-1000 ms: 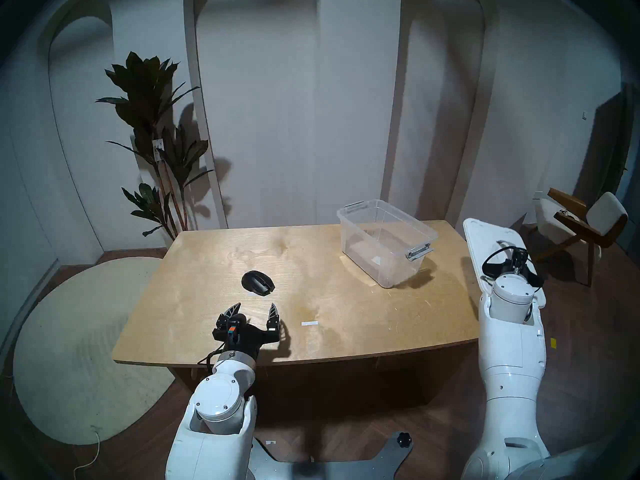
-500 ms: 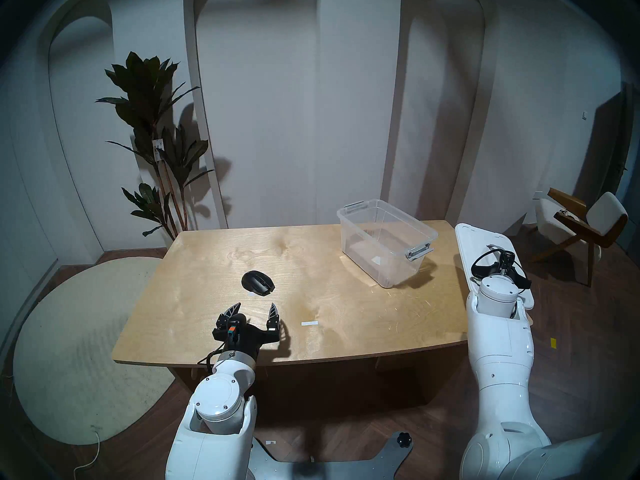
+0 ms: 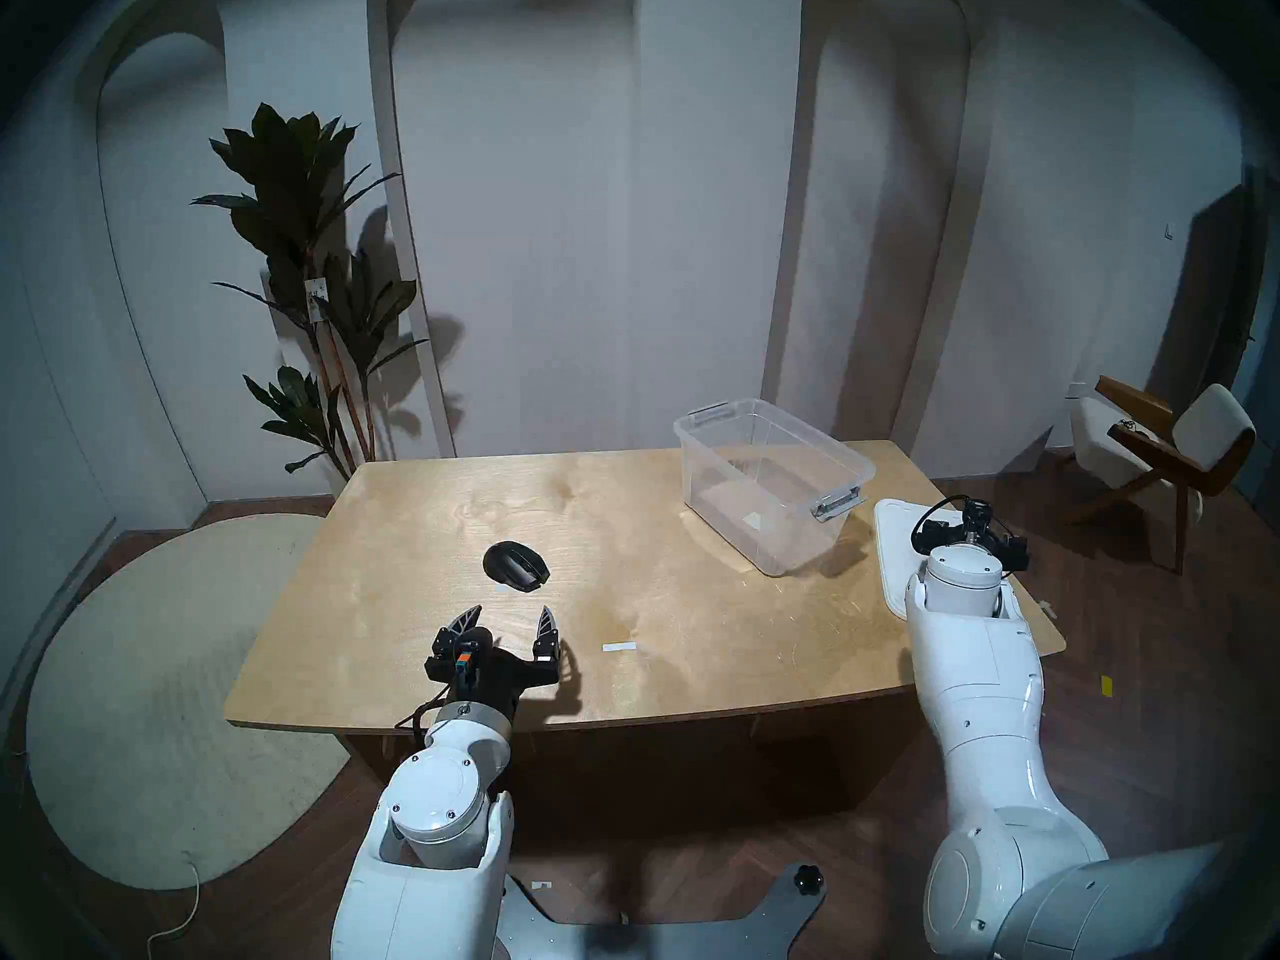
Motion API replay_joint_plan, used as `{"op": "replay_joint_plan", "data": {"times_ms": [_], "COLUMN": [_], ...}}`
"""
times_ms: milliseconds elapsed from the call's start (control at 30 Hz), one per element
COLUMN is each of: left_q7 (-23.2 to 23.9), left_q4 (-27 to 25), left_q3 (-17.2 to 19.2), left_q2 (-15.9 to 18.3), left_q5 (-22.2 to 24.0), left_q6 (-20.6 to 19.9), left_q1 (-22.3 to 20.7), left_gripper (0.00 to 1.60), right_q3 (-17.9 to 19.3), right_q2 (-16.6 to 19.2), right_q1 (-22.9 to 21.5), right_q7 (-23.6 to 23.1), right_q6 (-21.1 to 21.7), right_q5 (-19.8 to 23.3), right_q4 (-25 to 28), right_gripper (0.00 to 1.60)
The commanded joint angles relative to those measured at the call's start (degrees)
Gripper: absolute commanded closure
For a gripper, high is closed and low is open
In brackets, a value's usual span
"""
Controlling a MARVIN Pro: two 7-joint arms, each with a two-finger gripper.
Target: Open a storage container and put mouse inside
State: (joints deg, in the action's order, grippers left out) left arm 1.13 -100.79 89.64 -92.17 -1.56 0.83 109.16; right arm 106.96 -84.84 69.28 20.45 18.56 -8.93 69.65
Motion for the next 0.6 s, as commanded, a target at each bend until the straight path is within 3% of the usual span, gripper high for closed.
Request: {"op": "replay_joint_plan", "data": {"times_ms": [0,133,367,567], "left_q7": [0.0,0.0,0.0,0.0], "left_q4": [-1.2,-1.2,-0.9,-1.0], "left_q3": [-0.1,-0.1,-0.1,-0.1], "left_q2": [0.1,0.1,0.1,0.1], "left_q5": [0.1,0.1,0.0,0.0], "left_q6": [0.3,0.3,0.3,0.3], "left_q1": [-0.3,-0.3,-0.4,-0.4], "left_gripper": [0.00,0.00,0.00,0.00], "right_q3": [-1.0,-2.4,-5.2,-2.4], "right_q2": [-2.2,-2.6,1.6,5.0], "right_q1": [3.6,6.8,13.1,17.6], "right_q7": [-0.6,-0.7,-9.2,-15.8], "right_q6": [-0.7,-3.5,-9.0,-13.7], "right_q5": [0.3,-0.6,-0.8,-0.4], "right_q4": [6.3,9.4,14.2,17.1], "right_gripper": [0.00,0.00,0.00,0.00]}}
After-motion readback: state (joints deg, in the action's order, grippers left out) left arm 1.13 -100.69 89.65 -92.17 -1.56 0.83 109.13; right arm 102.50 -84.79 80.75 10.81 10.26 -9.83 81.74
